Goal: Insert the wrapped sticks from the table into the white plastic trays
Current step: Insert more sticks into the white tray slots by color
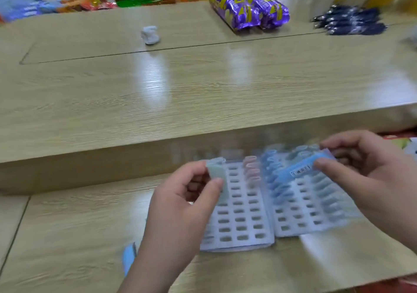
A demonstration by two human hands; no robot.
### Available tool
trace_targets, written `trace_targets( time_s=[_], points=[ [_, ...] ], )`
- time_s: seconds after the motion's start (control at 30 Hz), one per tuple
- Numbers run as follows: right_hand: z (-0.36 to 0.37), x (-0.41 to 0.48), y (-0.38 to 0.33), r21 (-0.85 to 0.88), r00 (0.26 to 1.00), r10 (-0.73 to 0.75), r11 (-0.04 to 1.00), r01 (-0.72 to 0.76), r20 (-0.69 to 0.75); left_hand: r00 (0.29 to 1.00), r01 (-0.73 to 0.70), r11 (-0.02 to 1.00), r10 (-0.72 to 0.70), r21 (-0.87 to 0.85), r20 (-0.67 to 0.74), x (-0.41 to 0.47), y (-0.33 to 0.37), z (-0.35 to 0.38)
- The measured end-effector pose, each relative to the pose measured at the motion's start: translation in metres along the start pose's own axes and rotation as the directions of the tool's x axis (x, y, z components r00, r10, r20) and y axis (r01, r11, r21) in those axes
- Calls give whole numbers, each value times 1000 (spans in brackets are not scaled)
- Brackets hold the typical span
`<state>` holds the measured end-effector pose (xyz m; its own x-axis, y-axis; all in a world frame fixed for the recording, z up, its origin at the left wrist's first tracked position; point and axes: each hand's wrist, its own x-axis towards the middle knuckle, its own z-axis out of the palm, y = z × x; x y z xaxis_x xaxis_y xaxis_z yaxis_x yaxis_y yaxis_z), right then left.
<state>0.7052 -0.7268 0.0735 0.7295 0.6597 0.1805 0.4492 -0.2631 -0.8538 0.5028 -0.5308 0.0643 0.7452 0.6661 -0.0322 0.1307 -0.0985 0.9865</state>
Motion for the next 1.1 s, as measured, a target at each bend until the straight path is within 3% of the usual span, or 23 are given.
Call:
trace_targets(
  time_s=[0.13, 0.33, 0.6, 0.73, 1.1],
  points=[
    [-29, -13, 16, 18, 995, 30, 999, -29, -100, 995, 39, 998, -44, 53, 86, 8, 5, 44],
    [-39, -28, 30, -38, 990, -13, 999, 7, -140, 989, -45, 962, 6, 271, 146, 8, 4, 89],
    [-3, -37, 47, -206, 975, -132, 964, 168, 181, 993, -87, 907, 45, 412, 112, 9, -2, 98],
    [5, -37, 53, -285, 959, -210, 923, 259, 192, 993, -98, 904, 58, 417, 107, 7, -5, 98],
    [7, -32, 54, -305, 905, -342, 859, 411, 254, 997, -40, 917, 13, 397, 71, 3, -15, 93]
  ],
)
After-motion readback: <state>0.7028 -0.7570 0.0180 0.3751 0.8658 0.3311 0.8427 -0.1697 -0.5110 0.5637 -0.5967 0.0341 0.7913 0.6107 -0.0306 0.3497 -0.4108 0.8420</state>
